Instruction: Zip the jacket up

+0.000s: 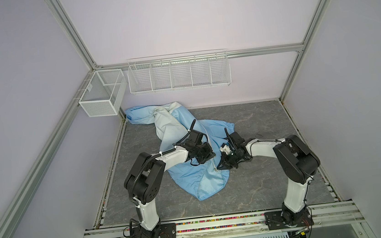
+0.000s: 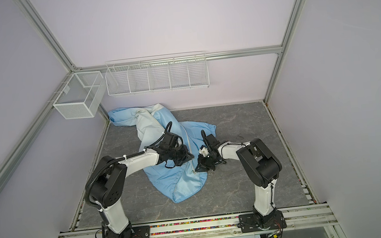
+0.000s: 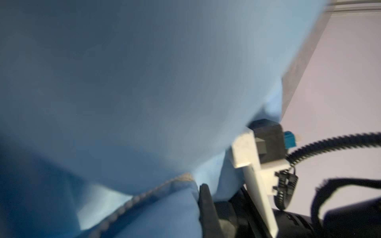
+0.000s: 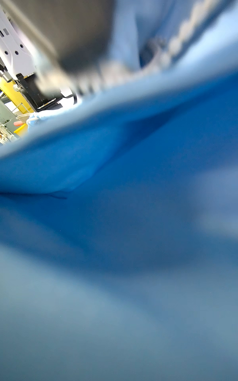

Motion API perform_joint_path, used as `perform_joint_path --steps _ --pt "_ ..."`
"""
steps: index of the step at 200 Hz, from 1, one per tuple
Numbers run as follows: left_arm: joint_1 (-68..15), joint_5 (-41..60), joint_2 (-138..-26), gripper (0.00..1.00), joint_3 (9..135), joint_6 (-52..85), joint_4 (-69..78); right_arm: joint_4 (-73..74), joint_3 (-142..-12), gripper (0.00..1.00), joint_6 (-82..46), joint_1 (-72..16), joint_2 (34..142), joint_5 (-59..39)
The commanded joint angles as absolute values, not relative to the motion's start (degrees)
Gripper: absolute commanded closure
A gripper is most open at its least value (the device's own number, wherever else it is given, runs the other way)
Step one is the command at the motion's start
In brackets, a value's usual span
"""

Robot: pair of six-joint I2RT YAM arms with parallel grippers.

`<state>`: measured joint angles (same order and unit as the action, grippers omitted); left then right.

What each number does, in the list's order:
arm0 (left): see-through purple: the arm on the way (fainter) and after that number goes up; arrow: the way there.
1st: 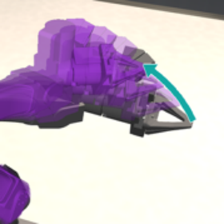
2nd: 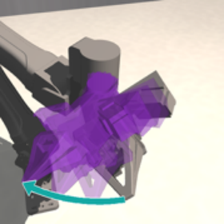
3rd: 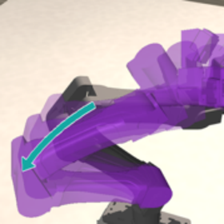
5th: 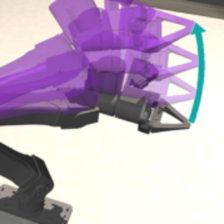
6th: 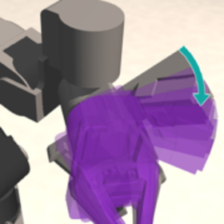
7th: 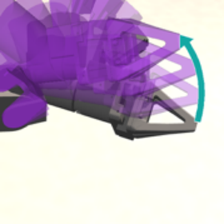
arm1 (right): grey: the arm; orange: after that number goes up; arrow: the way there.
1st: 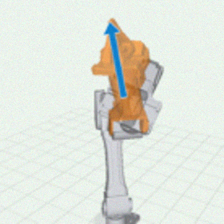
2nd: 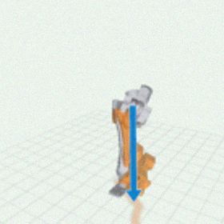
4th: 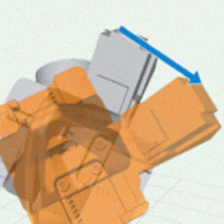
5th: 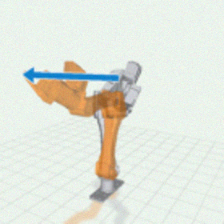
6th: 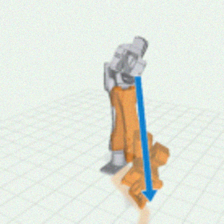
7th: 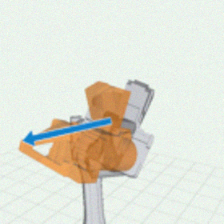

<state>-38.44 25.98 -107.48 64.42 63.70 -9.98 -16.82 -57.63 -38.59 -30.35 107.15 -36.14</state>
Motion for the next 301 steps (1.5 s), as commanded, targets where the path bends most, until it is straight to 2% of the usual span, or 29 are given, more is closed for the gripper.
perform_joint_path --steps 1,66,250,301 --pt "-38.7 25.9 -110.9 1.00 65.1 62.6 -13.2 -19.3 -56.6 0.90 -37.5 -30.0 105.4 -35.8" --pt "-38.6 26.3 -112.9 1.00 62.4 63.2 -13.3 -16.4 -56.5 0.77 -39.7 -30.0 105.8 -37.3" --pt "-38.6 27.0 -112.4 1.00 60.6 64.9 -10.0 -13.4 -58.2 0.79 -41.9 -30.2 110.0 -40.3" --pt "-38.6 26.9 -112.1 1.00 60.2 65.1 -9.4 -12.9 -58.1 0.82 -42.6 -30.2 110.2 -39.9"
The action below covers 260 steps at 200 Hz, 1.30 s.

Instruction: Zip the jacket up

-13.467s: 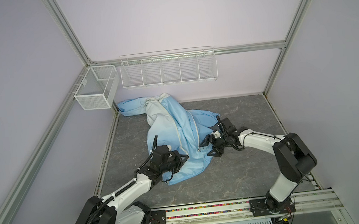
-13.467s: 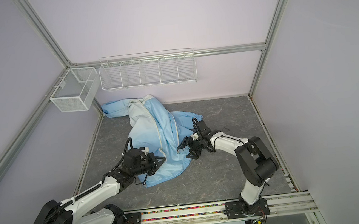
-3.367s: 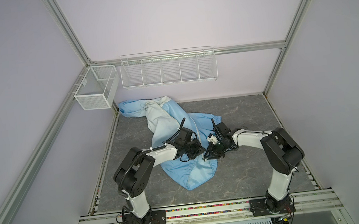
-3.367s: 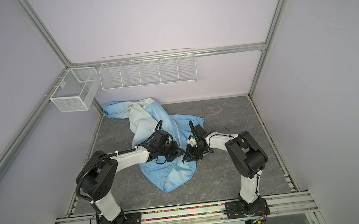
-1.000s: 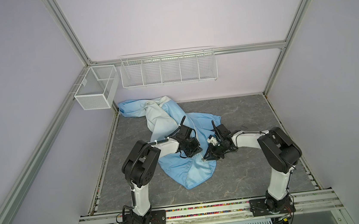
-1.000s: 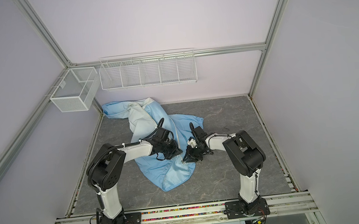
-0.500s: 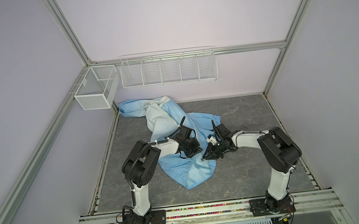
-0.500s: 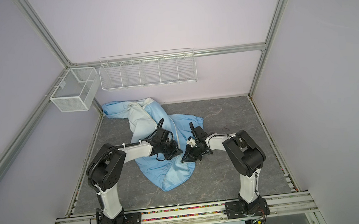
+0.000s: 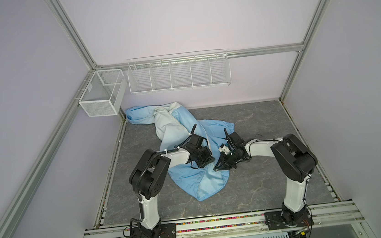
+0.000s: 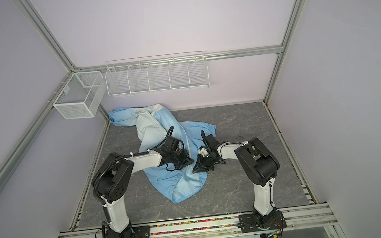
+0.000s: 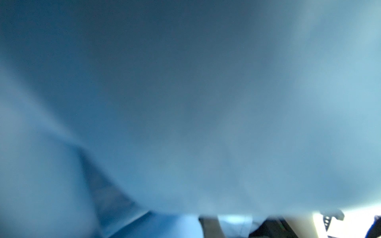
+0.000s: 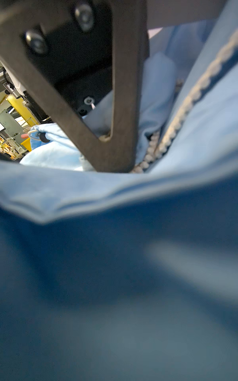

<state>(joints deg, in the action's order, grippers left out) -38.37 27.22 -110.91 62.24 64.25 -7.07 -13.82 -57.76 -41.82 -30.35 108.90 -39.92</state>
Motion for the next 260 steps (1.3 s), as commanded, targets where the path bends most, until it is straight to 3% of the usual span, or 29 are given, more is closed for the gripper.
perform_joint_path --steps 1,63,121,153,186,260 --pt "-38.6 27.0 -112.1 1.00 60.2 65.1 -9.4 -12.9 -58.1 0.82 -42.7 -30.2 110.1 -39.9" --pt "-38.6 27.1 -111.5 1.00 60.0 65.5 -8.7 -12.5 -58.3 0.93 -43.0 -30.2 110.2 -40.1" --pt "-35.9 26.1 -107.1 1.00 64.4 62.6 -14.8 -15.8 -60.1 0.93 -40.0 -29.1 107.8 -38.5" --pt "-34.6 24.0 -103.0 1.00 70.7 56.5 -22.3 -23.7 -65.0 0.93 -34.1 -29.0 104.7 -32.0" --pt "-34.6 20.5 -98.8 1.00 75.4 51.7 -27.9 -39.1 -76.2 0.93 -25.1 -30.3 104.1 -18.0" --pt "-34.5 12.1 -87.2 1.00 71.4 46.9 -27.9 -54.3 -92.5 0.93 -19.5 -29.0 105.7 4.3"
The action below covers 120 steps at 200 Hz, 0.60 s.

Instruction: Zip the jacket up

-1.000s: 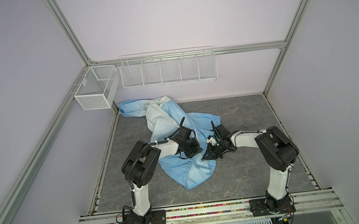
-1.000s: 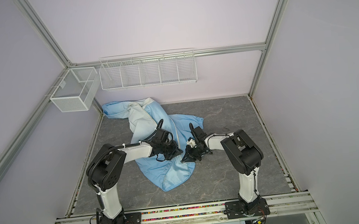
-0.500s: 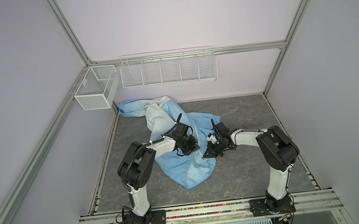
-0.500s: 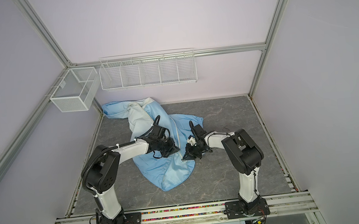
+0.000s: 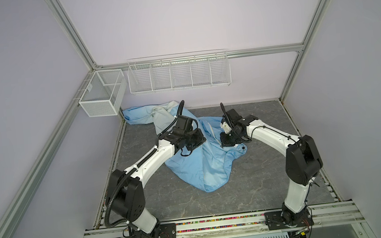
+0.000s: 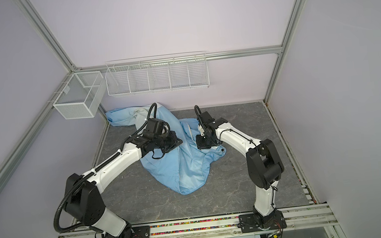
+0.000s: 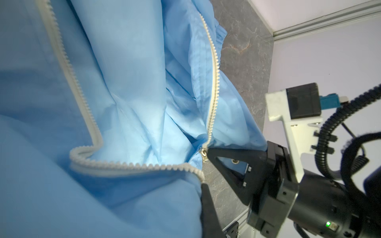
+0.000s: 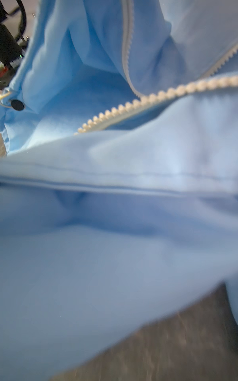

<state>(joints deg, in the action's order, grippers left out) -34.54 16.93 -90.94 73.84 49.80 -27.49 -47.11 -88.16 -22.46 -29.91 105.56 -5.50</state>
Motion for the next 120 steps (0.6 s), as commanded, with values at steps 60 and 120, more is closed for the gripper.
perform_joint_path --steps 60,120 --pt "-34.8 5.0 -78.6 1.00 68.5 38.4 -25.6 -51.7 -95.2 0.93 -25.0 -27.6 103.1 10.2" --pt "-34.3 -4.8 -71.3 1.00 66.8 35.4 -24.0 -45.6 -92.7 0.93 -28.1 -25.1 100.0 0.7"
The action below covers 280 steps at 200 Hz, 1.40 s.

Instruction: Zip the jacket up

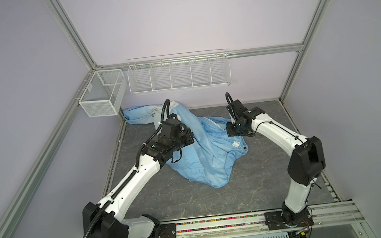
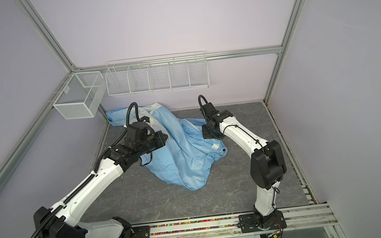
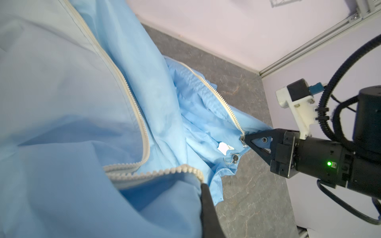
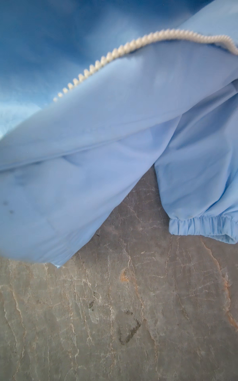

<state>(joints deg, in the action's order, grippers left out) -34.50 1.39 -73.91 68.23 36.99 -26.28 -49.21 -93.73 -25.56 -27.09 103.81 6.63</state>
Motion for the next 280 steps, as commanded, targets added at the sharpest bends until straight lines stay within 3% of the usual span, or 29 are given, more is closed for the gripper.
perform_joint_path --steps 1,54,87,136,186,232,280 --pt "-34.3 -5.1 -71.1 1.00 66.7 35.4 -23.9 -45.4 -92.6 0.93 -28.1 -25.0 99.9 0.3" --pt "-33.5 -3.8 -63.4 1.00 59.6 37.9 -14.3 -27.5 -85.5 0.93 -33.1 -22.0 95.5 -22.9" --pt "-32.9 0.1 -62.5 1.00 58.9 36.5 -10.9 -14.0 -82.2 0.93 -39.3 -21.9 94.0 -32.1" --pt "-33.0 -3.0 -59.5 1.00 58.1 33.0 -5.7 -4.2 -80.6 0.93 -38.4 -22.4 92.1 -32.8" --pt "-32.9 -0.5 -63.9 1.00 63.6 34.2 -4.9 8.6 -77.9 0.93 -47.2 -22.4 92.3 -32.7" --pt "-32.7 0.5 -65.8 1.00 66.2 35.1 -1.8 17.4 -79.2 0.93 -56.1 -23.0 94.3 -39.0" --pt "-32.2 6.6 -67.7 1.00 60.9 39.6 12.2 21.2 -77.5 0.93 -57.0 -24.7 93.6 -42.0"
